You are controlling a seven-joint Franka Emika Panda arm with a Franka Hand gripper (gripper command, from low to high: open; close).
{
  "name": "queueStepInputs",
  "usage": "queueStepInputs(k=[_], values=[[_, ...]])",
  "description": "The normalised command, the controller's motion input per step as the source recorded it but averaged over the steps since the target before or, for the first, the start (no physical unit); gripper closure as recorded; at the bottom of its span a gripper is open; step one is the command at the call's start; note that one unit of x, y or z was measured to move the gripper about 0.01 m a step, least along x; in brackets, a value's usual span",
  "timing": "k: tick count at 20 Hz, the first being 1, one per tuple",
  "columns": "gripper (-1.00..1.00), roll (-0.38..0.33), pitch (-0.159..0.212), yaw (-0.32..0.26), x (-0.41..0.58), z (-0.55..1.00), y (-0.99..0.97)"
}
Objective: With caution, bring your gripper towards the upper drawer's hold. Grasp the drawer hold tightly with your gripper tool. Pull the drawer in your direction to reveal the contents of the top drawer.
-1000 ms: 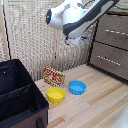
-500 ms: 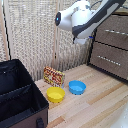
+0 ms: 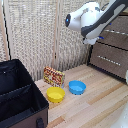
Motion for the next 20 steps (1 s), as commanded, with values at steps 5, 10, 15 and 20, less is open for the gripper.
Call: queueStepInputs(k=[5,10,15,20], values=[[-1.00,-0.192,-0.002,0.027,-0.174,0.00,-0.64],[1.00,-0.115,0.033,0.064,0.014,-0.15,-0.54],[1.00,-0.001,0.005,0.001,0.019,-0.01,-0.20],[1.00,0.004,0.000,0.000,-0.014,0.00,-0.20]])
